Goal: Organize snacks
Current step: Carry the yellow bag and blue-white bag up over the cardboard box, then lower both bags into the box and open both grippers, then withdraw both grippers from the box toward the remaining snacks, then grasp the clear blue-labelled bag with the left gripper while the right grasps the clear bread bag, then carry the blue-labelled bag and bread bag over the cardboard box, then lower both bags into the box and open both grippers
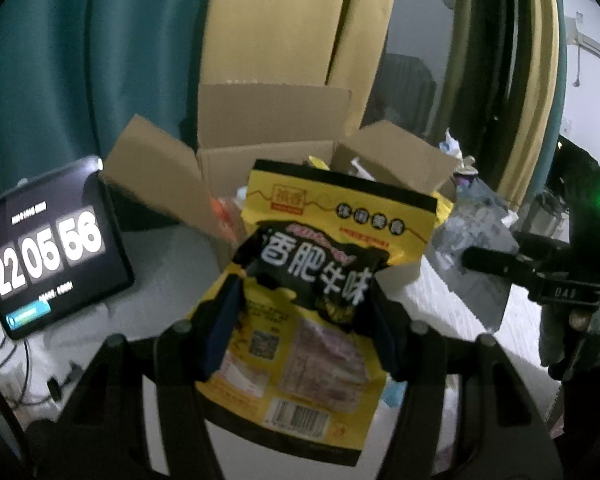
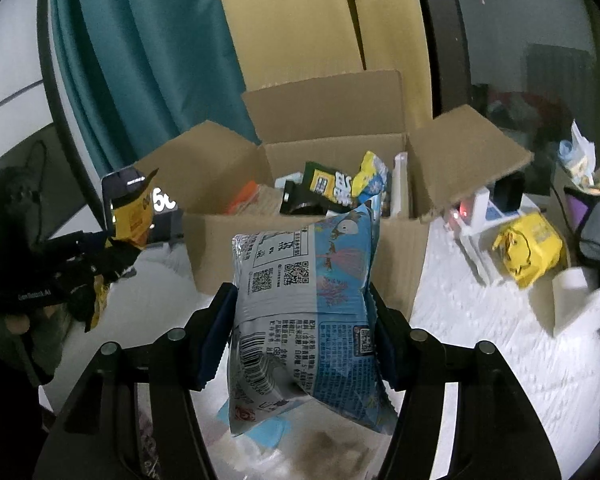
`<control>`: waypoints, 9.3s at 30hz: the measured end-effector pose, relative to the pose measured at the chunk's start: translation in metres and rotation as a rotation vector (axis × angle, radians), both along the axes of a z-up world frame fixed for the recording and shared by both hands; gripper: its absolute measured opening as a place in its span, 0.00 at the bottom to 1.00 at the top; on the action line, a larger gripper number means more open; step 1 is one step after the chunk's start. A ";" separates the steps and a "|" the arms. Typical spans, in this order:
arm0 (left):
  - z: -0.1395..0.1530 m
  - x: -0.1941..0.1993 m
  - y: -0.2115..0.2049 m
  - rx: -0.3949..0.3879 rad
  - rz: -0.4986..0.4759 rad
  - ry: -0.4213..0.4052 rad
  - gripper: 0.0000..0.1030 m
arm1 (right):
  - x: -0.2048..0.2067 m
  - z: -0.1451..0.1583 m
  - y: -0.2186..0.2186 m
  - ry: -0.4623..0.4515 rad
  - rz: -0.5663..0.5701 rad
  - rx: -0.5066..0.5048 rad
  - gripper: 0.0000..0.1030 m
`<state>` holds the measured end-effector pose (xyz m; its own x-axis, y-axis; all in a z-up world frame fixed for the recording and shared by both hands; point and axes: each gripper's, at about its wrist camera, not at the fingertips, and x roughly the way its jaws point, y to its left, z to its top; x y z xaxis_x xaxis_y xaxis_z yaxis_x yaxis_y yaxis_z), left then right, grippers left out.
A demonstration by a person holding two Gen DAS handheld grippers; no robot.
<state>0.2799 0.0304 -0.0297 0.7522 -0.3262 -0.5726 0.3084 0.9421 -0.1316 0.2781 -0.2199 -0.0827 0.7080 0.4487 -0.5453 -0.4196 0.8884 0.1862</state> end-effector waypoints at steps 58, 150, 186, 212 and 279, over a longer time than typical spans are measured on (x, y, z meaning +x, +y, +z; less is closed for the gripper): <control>0.046 0.147 0.077 -0.167 0.196 -0.155 0.59 | 0.209 0.072 0.129 -0.097 0.011 -0.035 0.81; -0.062 -0.043 -0.108 -0.049 -0.028 0.171 0.85 | -0.068 -0.045 -0.054 -0.002 -0.089 -0.027 0.81; -0.138 -0.043 -0.134 0.129 -0.062 0.371 0.86 | -0.059 -0.126 -0.035 0.184 0.080 -0.123 0.81; -0.137 -0.049 -0.142 0.146 -0.138 0.311 0.59 | -0.050 -0.127 -0.023 0.209 0.080 -0.090 0.46; -0.002 0.112 -0.009 0.058 0.128 -0.030 0.60 | 0.086 0.013 -0.006 -0.049 -0.011 -0.013 0.42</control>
